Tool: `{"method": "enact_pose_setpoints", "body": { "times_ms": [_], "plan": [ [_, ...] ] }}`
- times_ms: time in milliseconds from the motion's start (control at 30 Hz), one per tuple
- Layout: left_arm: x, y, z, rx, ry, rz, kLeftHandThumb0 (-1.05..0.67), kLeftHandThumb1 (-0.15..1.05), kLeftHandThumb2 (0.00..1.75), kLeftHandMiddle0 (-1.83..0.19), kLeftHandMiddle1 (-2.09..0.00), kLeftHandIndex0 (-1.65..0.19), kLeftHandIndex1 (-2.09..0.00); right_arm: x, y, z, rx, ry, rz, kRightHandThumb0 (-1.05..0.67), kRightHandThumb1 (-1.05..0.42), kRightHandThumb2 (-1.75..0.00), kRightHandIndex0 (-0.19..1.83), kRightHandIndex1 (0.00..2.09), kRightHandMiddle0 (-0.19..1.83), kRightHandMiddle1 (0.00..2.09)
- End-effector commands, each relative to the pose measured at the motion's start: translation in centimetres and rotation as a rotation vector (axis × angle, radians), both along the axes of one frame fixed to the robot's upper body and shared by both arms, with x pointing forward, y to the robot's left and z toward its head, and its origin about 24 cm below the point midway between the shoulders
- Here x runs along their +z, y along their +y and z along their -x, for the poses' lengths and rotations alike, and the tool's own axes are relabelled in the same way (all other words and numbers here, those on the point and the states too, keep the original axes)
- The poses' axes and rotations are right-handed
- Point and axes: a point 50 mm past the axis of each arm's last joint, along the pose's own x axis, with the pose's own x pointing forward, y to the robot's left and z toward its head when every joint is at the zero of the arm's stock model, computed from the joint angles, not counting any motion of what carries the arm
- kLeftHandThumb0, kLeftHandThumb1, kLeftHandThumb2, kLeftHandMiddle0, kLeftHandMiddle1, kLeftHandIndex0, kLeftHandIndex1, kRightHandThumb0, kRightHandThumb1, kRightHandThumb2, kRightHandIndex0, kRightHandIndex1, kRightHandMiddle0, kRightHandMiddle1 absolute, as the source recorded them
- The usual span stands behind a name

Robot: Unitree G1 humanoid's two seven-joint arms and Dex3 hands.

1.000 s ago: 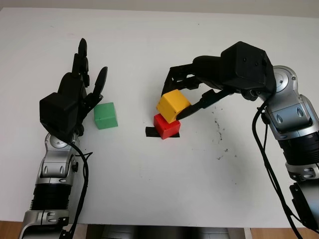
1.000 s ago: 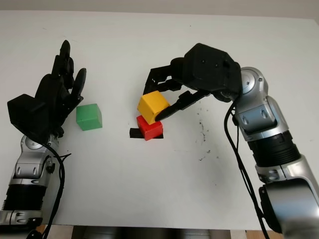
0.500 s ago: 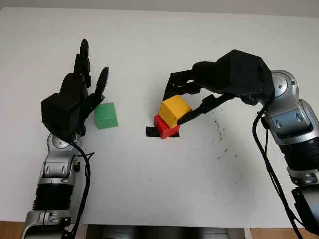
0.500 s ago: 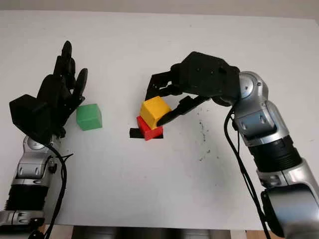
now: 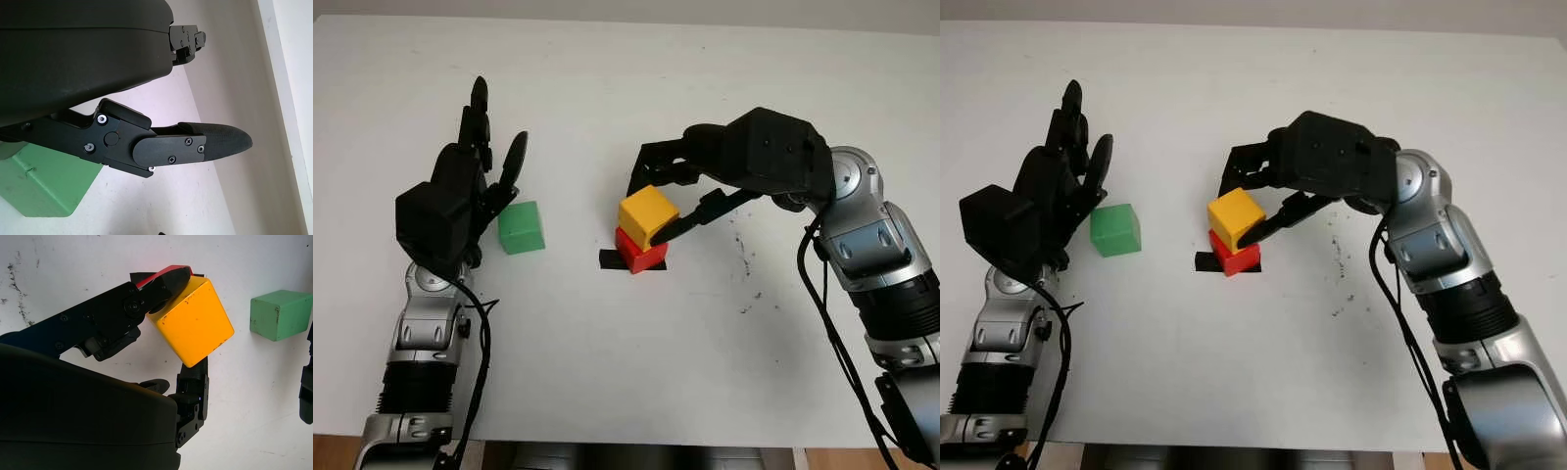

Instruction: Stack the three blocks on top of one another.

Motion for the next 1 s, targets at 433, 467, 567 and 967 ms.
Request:
{"method": "enact_pose_setpoints", "body": {
  "times_ms": [433,467,567,967],
  "plan": [
    [0.10,0.26,0.42,0.005,-0.004,-0.017,-0.87,1.05,0.48,0.17,-0.05,0.14,-0.05,-0.40,0.14,0.22,0.002,0.016,-0.011,-0.44,-0.91,-0.05,0.39,0.06,0.35,1.67],
    [0.10,0.27,0.42,0.007,-0.005,-0.016,-0.87,1.05,0.48,0.17,-0.05,0.14,-0.05,-0.43,0.14,0.23,0.001,0.014,-0.010,-0.44,-0.91,-0.05,0.39,0.06,0.35,1.66],
    [0.11,0.29,0.42,0.007,-0.006,-0.014,-0.86,1.05,0.48,0.16,-0.05,0.14,-0.05,-0.50,0.12,0.25,0.000,0.017,-0.003,-0.44,-0.91,-0.05,0.38,0.05,0.35,1.65],
    [0.26,0.21,0.40,0.003,-0.006,-0.008,-0.86,1.05,0.47,0.17,-0.05,0.13,-0.06,-0.85,-0.35,0.45,-0.010,0.027,0.013,-0.61,-0.81,-0.05,0.17,0.01,0.01,1.01]
  ]
}}
